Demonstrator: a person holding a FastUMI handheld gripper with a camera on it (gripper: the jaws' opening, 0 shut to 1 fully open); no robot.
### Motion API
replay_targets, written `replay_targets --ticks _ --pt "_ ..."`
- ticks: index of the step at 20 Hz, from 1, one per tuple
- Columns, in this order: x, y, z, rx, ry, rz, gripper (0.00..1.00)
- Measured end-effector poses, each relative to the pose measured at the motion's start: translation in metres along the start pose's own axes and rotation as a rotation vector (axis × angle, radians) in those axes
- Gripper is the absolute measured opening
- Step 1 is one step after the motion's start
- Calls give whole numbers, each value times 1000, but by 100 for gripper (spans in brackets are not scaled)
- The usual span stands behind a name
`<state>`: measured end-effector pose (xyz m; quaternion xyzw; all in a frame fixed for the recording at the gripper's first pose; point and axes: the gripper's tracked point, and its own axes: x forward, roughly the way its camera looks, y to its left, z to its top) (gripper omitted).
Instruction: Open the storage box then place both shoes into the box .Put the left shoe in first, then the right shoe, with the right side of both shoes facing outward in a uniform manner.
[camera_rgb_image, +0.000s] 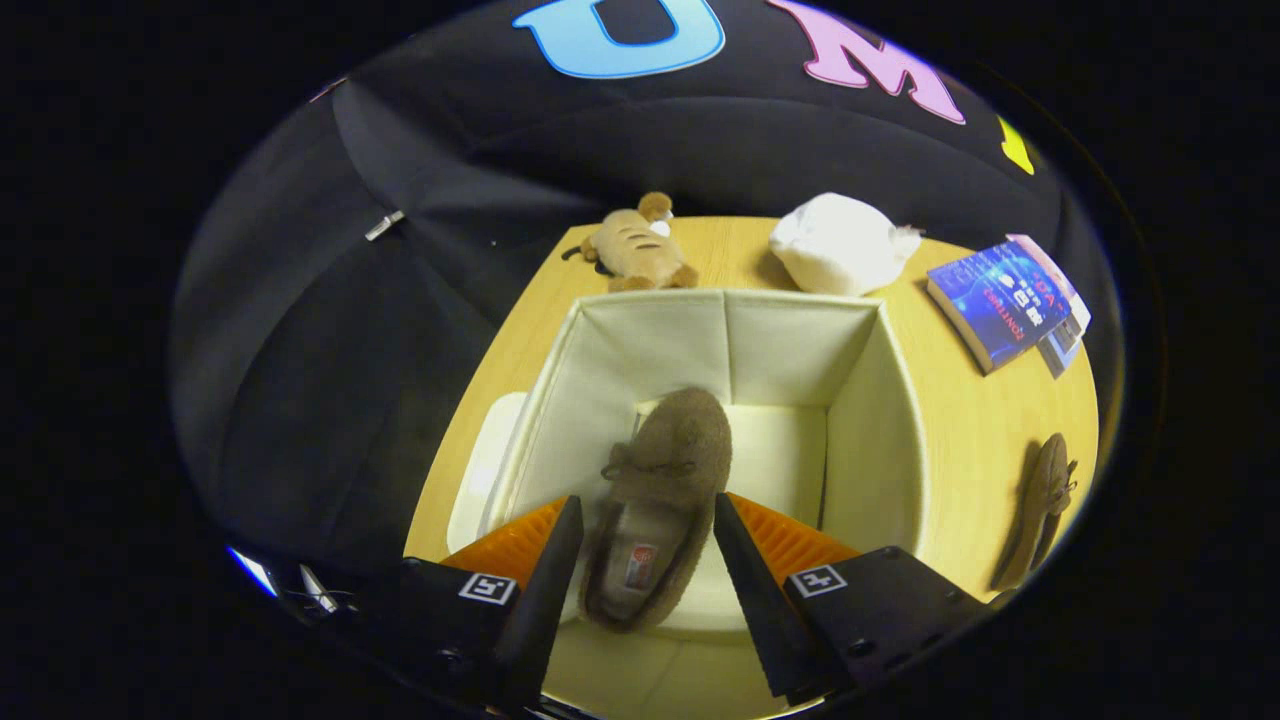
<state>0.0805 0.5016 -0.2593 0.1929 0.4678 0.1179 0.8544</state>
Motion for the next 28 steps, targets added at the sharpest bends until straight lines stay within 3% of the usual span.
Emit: replay_targets --ticks 3,6,9,13,20,25,28 --pt "-31 -17 20 -54 -75 31 83" --pt "-71 -38 30 -97 -149 53 90" --pt "-111 -87 29 -151 -204 35 91" --pt "-151 -176 6 -109 -211 -66 91" --pt "-181 -356 -65 34 -115 -327 91" --pt "-167 -430 -107 -12 -10 -456 90" --pt "-143 -451 -116 -50 27 -489 83"
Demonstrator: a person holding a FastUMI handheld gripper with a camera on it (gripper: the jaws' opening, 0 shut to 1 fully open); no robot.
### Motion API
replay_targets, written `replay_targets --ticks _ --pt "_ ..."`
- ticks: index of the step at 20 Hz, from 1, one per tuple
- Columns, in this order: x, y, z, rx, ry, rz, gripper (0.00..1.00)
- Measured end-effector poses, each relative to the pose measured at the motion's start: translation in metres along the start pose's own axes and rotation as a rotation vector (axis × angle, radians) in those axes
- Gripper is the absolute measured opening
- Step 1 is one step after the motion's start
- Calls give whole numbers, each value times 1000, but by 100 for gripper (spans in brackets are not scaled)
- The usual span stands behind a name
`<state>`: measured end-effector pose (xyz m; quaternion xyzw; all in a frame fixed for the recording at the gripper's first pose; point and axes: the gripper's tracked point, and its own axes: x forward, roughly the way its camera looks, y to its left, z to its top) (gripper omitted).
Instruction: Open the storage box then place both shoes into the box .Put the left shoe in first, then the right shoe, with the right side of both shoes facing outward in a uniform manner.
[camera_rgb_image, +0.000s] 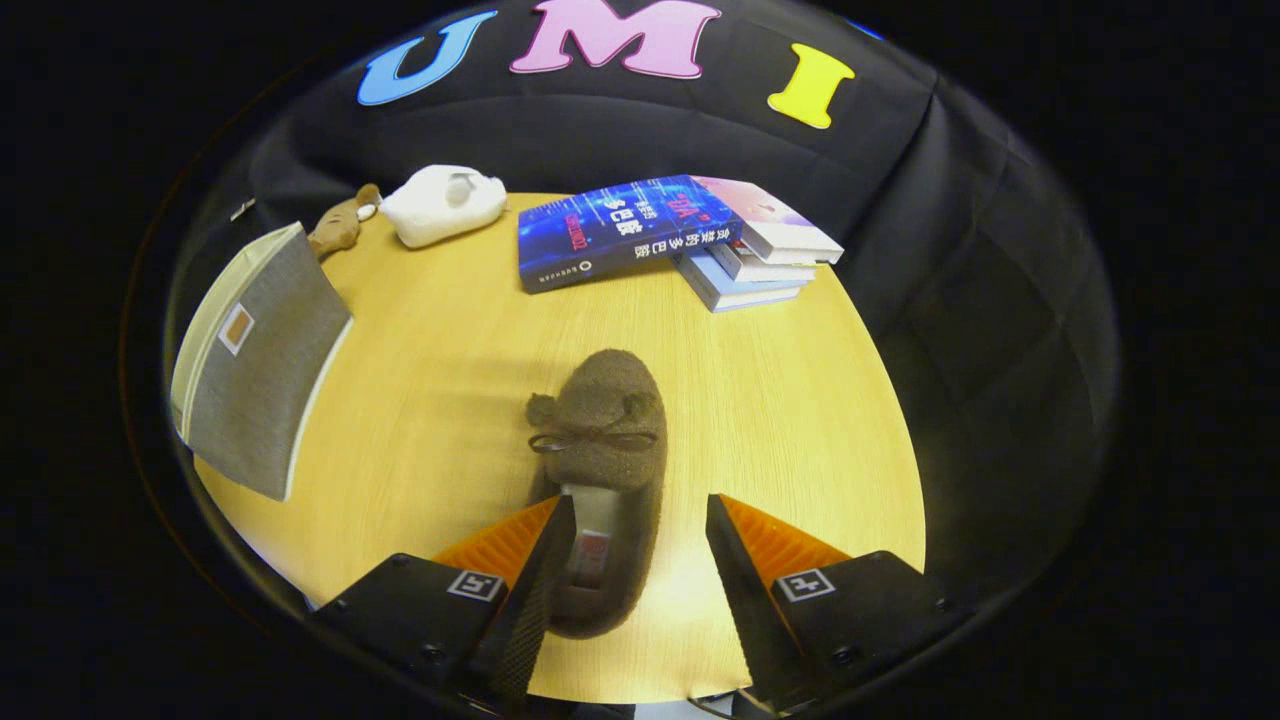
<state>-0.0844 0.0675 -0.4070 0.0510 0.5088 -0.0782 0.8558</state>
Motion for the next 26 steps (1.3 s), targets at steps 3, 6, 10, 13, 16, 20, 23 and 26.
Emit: replay_targets --ticks 3,6,10,13,16,20,23,26 --pt "28 -6 1 -29 2 -30 79" --pt "49 -4 4 -4 9 -11 63" --pt "66 0 7 -12 15 -12 40" --pt "66 -7 7 19 18 -58 12" --pt "53 0 10 88 18 -24 8" --pt "13 17 37 107 -46 29 8" --pt "-27 46 68 103 -102 98 8" --pt "-64 91 105 88 -150 194 8"
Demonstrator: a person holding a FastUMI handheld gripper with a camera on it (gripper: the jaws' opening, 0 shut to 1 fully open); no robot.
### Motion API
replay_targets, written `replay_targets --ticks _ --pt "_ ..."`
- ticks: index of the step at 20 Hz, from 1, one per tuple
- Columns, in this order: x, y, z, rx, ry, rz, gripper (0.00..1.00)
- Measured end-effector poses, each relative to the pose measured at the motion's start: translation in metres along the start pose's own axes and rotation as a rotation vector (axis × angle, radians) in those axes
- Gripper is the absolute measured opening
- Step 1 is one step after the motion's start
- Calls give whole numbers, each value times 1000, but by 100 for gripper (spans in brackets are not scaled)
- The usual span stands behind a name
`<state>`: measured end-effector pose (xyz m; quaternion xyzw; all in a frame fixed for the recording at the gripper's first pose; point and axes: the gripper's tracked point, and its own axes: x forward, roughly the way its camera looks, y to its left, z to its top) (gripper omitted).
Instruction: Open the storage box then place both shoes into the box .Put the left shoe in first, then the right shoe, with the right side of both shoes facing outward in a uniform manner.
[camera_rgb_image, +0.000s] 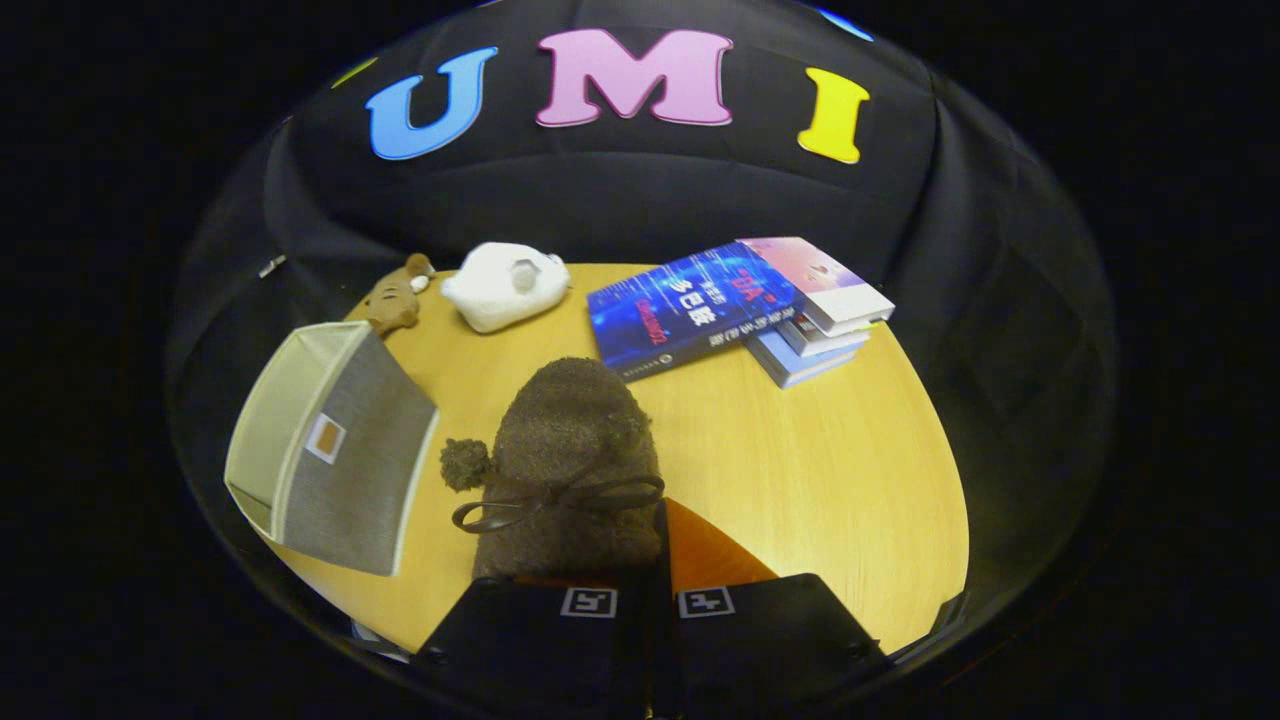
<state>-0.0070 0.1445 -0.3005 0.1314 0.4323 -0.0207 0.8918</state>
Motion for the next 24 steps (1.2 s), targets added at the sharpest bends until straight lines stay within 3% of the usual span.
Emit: replay_targets --ticks 8,11,17,24 --pt "-29 163 78 60 -18 238 8" --pt "-23 217 92 46 -6 279 8" --pt "24 293 51 11 125 232 8" --pt "67 284 1 -32 208 -8 8"
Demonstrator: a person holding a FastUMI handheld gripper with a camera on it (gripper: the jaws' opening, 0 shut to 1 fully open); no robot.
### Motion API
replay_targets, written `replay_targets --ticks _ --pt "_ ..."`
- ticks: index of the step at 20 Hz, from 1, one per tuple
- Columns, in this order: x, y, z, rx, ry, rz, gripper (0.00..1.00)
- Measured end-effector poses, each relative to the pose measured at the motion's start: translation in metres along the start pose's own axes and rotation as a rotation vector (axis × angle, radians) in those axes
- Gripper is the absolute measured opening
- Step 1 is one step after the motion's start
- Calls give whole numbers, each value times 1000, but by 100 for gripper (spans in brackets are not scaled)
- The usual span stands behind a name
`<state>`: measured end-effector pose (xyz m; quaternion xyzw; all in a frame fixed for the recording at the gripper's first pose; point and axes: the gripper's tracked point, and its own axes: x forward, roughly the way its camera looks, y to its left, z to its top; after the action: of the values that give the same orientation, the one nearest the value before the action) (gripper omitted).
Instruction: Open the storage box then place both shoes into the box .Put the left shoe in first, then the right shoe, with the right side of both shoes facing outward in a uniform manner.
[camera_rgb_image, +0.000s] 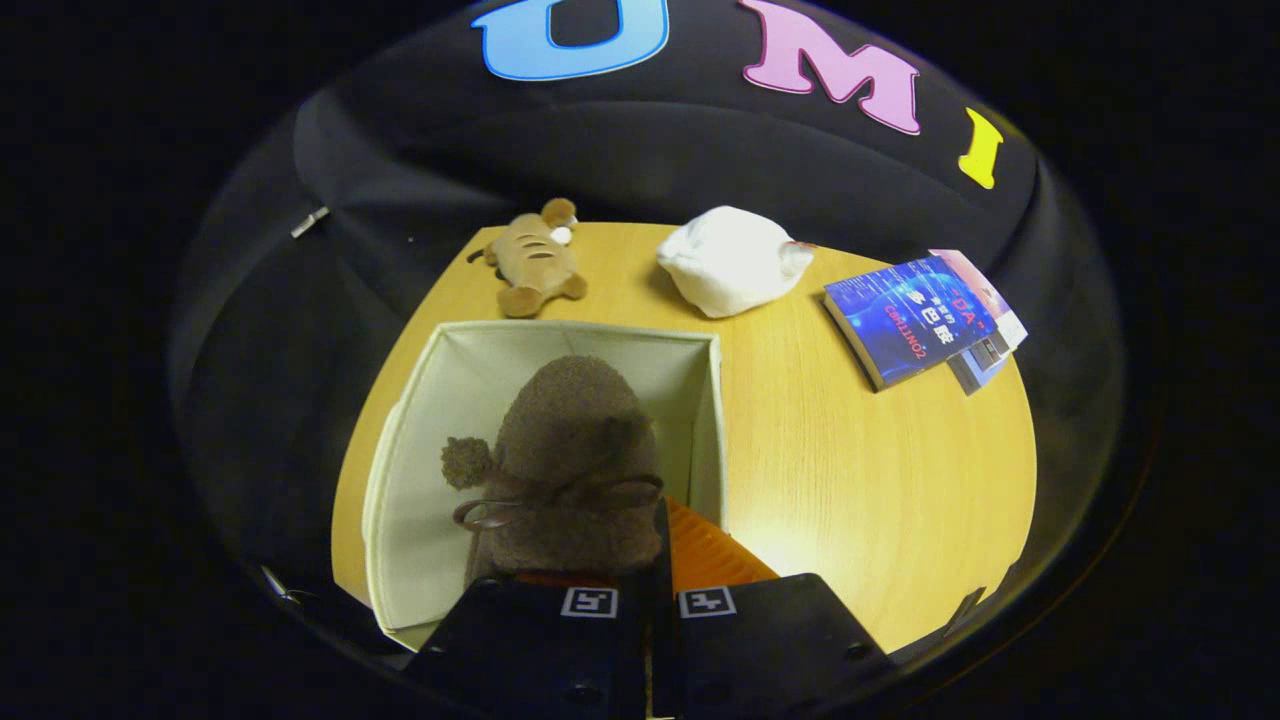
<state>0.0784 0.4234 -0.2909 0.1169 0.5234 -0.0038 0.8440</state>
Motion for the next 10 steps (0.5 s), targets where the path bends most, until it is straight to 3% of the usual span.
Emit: replay_targets --ticks 5,10 --pt "5 5 0 4 -6 -44 9" --pt "9 21 -19 -37 41 3 39"
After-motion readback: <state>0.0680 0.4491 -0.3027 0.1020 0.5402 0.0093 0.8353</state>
